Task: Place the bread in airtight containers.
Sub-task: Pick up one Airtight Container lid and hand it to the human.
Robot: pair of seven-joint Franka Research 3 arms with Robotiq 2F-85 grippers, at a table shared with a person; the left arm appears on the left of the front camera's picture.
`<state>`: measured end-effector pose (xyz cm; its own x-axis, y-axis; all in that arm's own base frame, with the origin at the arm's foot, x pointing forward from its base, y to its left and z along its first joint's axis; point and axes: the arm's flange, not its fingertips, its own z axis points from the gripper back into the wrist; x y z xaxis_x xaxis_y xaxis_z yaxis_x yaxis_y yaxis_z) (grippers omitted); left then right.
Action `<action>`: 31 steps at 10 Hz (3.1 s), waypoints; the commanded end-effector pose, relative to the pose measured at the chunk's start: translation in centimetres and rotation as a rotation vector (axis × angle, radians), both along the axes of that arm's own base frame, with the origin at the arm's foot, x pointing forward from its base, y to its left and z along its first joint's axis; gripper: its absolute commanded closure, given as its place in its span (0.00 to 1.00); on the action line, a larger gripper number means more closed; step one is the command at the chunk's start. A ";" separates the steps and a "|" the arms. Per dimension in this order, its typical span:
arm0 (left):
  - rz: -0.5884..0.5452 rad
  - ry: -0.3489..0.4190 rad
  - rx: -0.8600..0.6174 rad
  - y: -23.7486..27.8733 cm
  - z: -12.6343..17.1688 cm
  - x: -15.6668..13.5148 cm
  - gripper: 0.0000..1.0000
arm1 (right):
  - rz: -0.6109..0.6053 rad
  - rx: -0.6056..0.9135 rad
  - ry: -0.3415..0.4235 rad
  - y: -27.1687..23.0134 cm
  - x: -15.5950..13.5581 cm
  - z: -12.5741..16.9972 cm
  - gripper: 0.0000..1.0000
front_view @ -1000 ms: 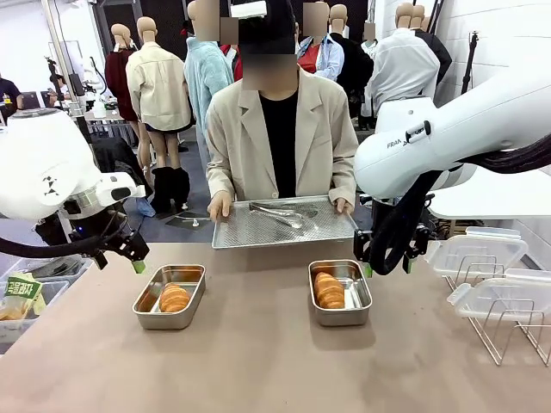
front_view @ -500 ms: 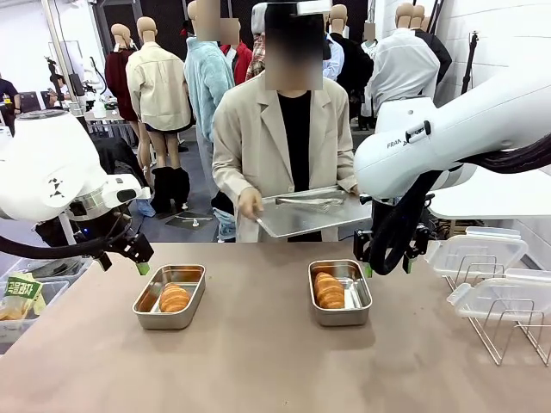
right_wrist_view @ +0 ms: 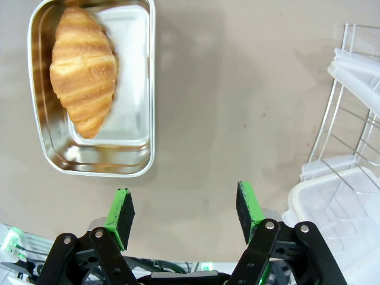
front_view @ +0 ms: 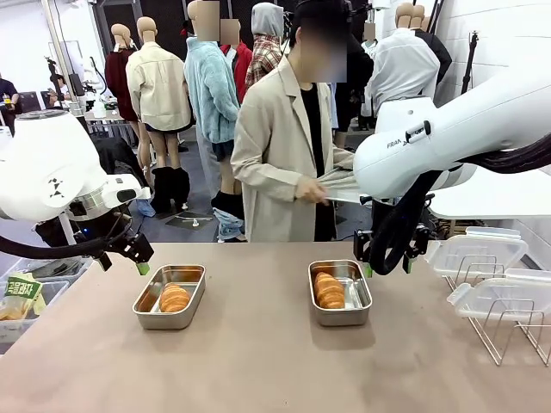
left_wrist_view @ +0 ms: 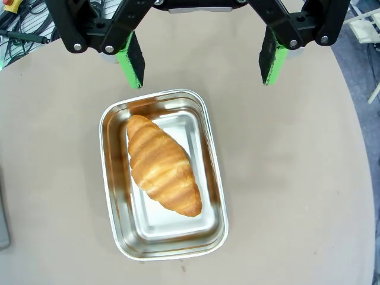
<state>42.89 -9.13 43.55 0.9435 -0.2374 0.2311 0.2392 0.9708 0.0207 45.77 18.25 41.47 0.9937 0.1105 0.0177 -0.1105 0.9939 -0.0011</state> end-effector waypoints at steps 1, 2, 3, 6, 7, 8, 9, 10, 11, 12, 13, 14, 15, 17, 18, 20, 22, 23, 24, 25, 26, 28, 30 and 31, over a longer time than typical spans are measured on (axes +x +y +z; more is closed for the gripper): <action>0.018 -0.008 0.000 -0.1 -0.1 0.1 0.00 | -0.017 -0.003 -0.005 0.3 0.4 0.1 0.14; 0.018 -0.008 0.000 -0.1 -0.1 0.1 0.00 | -0.017 -0.003 -0.005 0.3 0.4 0.1 0.14; 0.018 -0.008 0.000 -0.1 -0.1 0.1 0.00 | -0.017 -0.003 -0.005 0.3 0.4 0.1 0.14; 0.018 -0.008 0.000 -0.1 -0.1 0.1 0.00 | -0.017 -0.003 -0.005 0.3 0.4 0.1 0.14; 0.018 -0.008 0.000 -0.1 -0.1 0.1 0.00 | -0.017 -0.003 -0.005 0.3 0.4 0.1 0.14; 0.018 -0.008 0.000 -0.1 -0.1 0.1 0.00 | -0.017 -0.003 -0.005 0.3 0.4 0.1 0.14; 0.018 -0.008 0.000 -0.1 -0.1 0.1 0.00 | -0.017 -0.003 -0.005 0.3 0.4 0.1 0.14; 0.018 -0.008 0.000 -0.1 -0.1 0.1 0.00 | -0.017 -0.003 -0.005 0.3 0.4 0.1 0.14; 0.018 -0.008 0.000 -0.1 -0.1 0.1 0.00 | -0.017 -0.003 -0.005 0.3 0.4 0.1 0.14; 0.018 -0.008 0.000 -0.1 -0.1 0.1 0.00 | -0.017 -0.003 -0.005 0.3 0.4 0.1 0.14; 0.018 -0.008 0.000 -0.1 -0.1 0.1 0.00 | -0.017 -0.003 -0.005 0.3 0.4 0.1 0.14; 0.018 -0.008 0.000 -0.1 -0.1 0.1 0.00 | -0.017 -0.003 -0.005 0.3 0.4 0.1 0.14; 0.018 -0.008 0.000 -0.1 -0.1 0.1 0.00 | -0.017 -0.003 -0.005 0.3 0.4 0.1 0.14; 0.018 -0.008 0.000 -0.1 -0.1 0.1 0.00 | -0.017 -0.003 -0.005 0.3 0.4 0.1 0.14; 0.018 -0.008 0.000 -0.1 -0.1 0.1 0.00 | -0.017 -0.003 -0.005 0.3 0.4 0.1 0.14; 0.018 -0.008 0.000 -0.1 -0.1 0.1 0.00 | -0.017 -0.003 -0.005 0.3 0.4 0.1 0.14; 0.018 -0.008 0.000 -0.1 -0.1 0.1 0.00 | -0.017 -0.003 -0.005 0.3 0.4 0.1 0.14; 0.018 -0.008 0.000 -0.1 -0.1 0.1 0.00 | -0.017 -0.003 -0.005 0.3 0.4 0.1 0.14; 0.018 -0.008 0.000 -0.1 -0.1 0.1 0.00 | -0.017 -0.003 -0.005 0.3 0.4 0.1 0.14; 0.018 -0.008 0.000 -0.1 -0.1 0.1 0.00 | -0.017 -0.003 -0.005 0.3 0.4 0.1 0.14; 0.018 -0.008 0.000 -0.1 -0.1 0.1 0.00 | -0.017 -0.003 -0.005 0.3 0.4 0.1 0.14; 0.018 -0.008 0.000 -0.1 -0.1 0.1 0.00 | -0.017 -0.003 -0.005 0.3 0.4 0.1 0.14; 0.018 -0.008 0.000 -0.1 -0.1 0.1 0.00 | -0.017 -0.003 -0.005 0.3 0.4 0.1 0.14; 0.018 -0.008 0.000 -0.1 -0.1 0.1 0.00 | -0.017 -0.003 -0.005 0.3 0.4 0.1 0.14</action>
<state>42.89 -9.13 43.55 0.9436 -0.2371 0.2312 0.2389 0.9708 0.0207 45.77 18.25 41.47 0.9937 0.1105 0.0177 -0.1105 0.9939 -0.0011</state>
